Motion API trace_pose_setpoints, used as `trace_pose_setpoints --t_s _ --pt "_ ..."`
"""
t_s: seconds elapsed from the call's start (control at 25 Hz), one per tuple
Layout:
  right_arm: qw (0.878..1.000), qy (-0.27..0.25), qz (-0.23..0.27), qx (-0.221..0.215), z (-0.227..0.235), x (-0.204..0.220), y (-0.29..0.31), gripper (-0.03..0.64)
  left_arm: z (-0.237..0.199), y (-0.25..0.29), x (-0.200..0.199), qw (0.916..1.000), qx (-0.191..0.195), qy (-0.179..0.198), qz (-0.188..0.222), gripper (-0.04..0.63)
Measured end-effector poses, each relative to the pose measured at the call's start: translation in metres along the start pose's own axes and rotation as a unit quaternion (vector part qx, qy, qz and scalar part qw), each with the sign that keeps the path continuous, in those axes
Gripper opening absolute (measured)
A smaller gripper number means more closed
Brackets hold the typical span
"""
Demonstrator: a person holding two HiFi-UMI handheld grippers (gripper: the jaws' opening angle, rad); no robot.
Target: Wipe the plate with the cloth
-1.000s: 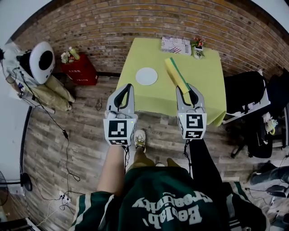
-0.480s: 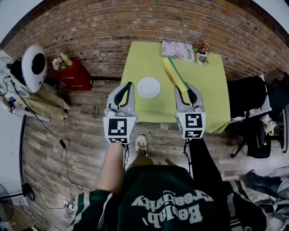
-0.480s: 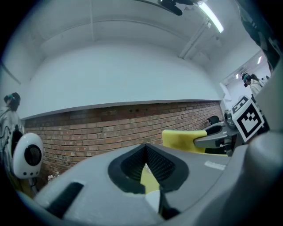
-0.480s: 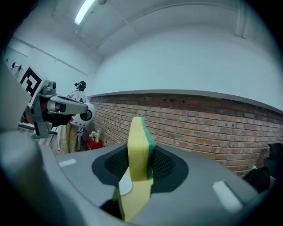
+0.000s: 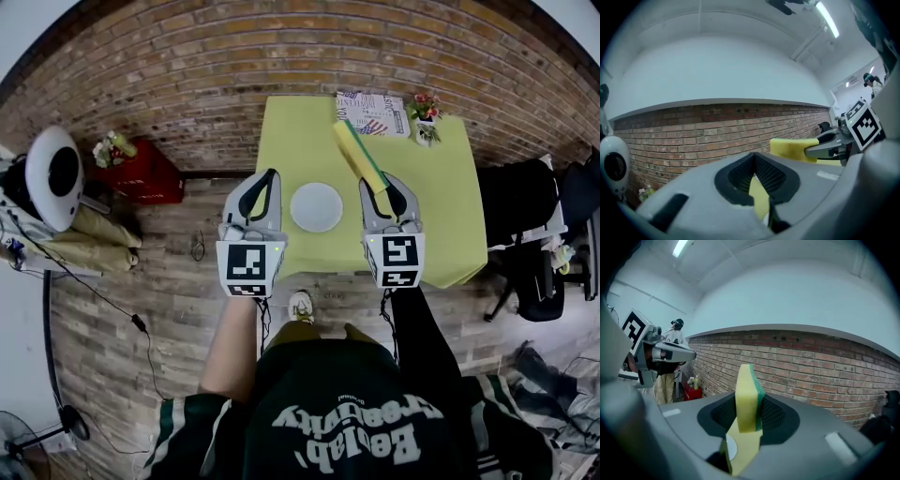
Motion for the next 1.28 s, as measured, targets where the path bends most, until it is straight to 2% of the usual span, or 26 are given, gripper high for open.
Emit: trace_pose_setpoints --t_s 0.36,0.68,1.08,1.28 --pt "1.0 0.005 -0.015 0.025 -0.008 0.006 0.048 0.133 -0.031 0.042 0.029 0.9992 0.041 -0.002 0.003 0.003" --pt "0.999 0.014 -0.032 0.039 -0.01 0.019 0.064 0.135 -0.034 0.06 0.053 0.9974 0.072 -0.008 -0.004 0.005" --pt "0.998 0.027 -0.063 0.008 -0.015 0.048 0.066 0.133 -0.016 0.066 0.079 0.9943 0.098 -0.033 -0.027 0.003" --pt "0.996 0.035 -0.078 -0.01 -0.008 0.059 0.072 0.132 -0.005 0.07 0.086 0.9942 0.098 -0.021 -0.04 0.003"
Point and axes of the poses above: the fingertips, and each gripper's own axes: y forward along the fingers, z to its right, x out of its underside, the point moved 7 cm from there along -y, backward along the fingers, and after that the axes turned 14 degrees about y, right-handed, at the moved point
